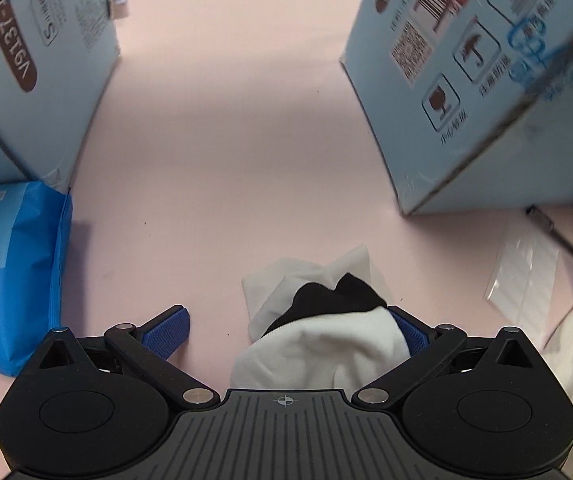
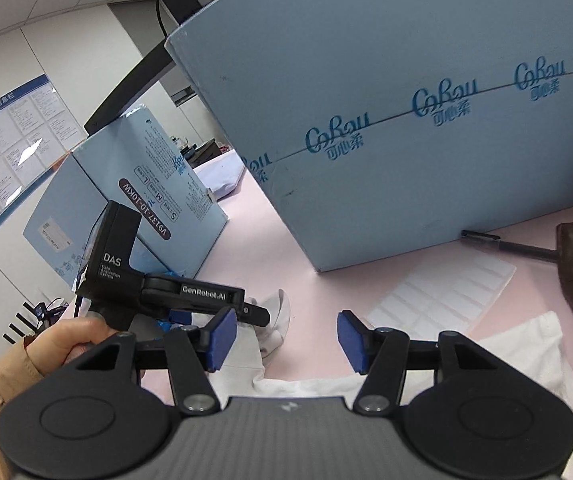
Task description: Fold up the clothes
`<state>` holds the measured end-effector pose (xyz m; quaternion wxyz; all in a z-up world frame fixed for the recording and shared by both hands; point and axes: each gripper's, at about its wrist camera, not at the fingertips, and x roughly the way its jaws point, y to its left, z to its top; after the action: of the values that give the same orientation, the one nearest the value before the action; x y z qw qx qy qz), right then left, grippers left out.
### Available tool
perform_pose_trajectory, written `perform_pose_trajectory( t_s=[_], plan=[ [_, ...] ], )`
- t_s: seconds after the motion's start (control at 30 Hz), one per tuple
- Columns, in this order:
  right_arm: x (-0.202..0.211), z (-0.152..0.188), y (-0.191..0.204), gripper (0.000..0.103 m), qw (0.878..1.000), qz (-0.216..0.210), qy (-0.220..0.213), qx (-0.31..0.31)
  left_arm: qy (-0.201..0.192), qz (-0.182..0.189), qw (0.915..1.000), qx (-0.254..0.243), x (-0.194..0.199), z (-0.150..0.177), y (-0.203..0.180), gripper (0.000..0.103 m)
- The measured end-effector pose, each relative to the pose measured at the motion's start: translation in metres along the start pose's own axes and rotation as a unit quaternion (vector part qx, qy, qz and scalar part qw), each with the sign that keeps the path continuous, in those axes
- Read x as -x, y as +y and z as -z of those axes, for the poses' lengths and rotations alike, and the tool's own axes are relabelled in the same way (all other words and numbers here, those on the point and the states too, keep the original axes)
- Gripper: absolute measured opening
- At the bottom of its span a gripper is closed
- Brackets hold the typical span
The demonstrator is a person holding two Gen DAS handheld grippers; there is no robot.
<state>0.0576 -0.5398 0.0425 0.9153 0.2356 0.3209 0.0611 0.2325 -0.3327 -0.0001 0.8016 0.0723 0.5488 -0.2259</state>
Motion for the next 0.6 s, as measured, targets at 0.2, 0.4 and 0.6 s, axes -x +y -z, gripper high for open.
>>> perform_pose_trajectory(
  t_s=[0.2, 0.4, 0.6],
  plan=[
    [-0.021, 0.007, 0.003, 0.059, 1.0, 0.01, 0.021, 0.009, -0.047, 0.048, 0.9977, 0.0, 0.015, 0.016, 0.01, 0.066],
    [-0.038, 0.009, 0.004, 0.059, 0.999, 0.014, 0.041, 0.009, -0.055, 0.108, 0.9926, 0.011, 0.02, 0.023, 0.021, 0.046],
    [-0.054, 0.013, 0.005, 0.059, 0.998, 0.013, 0.053, 0.008, -0.059, 0.161, 0.9851, 0.016, 0.01, 0.021, 0.021, 0.013]
  ],
)
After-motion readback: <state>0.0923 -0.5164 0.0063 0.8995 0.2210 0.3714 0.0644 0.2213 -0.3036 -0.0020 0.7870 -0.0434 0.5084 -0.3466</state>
